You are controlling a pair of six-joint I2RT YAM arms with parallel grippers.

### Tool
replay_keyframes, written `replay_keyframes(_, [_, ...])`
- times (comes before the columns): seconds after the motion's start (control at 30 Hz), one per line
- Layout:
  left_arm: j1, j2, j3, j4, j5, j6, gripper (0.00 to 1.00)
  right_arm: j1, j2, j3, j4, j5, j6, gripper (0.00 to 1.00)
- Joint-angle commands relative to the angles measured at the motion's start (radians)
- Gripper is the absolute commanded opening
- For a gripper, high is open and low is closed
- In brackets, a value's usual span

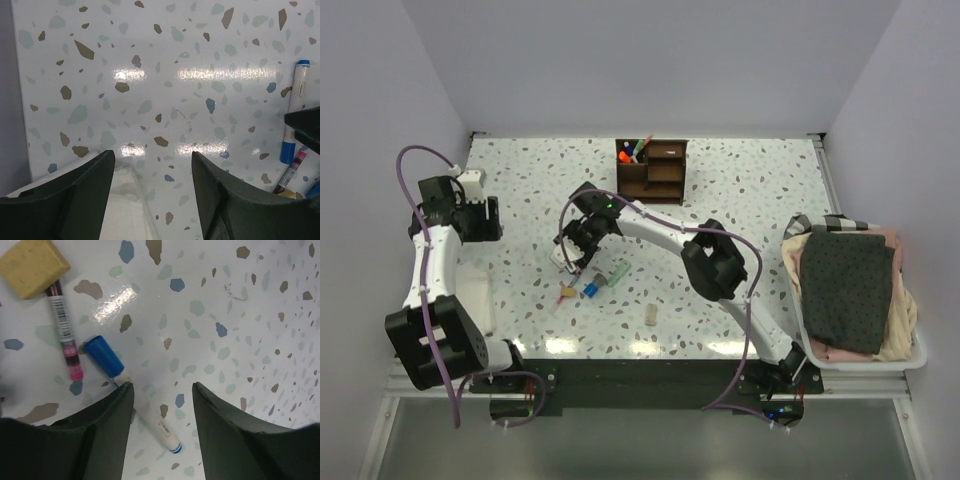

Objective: Sort the stationery into containers
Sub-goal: Pick up the pen from the center of the board.

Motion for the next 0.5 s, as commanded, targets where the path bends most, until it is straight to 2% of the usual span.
replay_keyframes(0.0, [0.01, -0.035, -0.006, -0.022, 0.033, 0.04, 0.67, 0.008, 0.039, 0.144, -0.098, -0.018, -0.124, 0.53])
replay_keyframes(0.17, [0.017, -0.032, 0.0, -0.005, 0.064, 0.031, 0.67, 0.008, 0.077, 0.2, -0.311, 0.022, -0.264, 0.52])
replay_keyframes(0.27, [0.02, -0.025, -0.002, 0.01, 0.073, 0.017, 0.67, 0.002, 0.082, 0.203, -0.384, 0.051, -0.315, 0.51])
replay_keyframes(0.47, [0.024, -0.016, -0.008, 0.023, 0.094, 0.008, 0.67, -0.001, 0.091, 0.175, -0.419, 0.105, -0.372, 0.5])
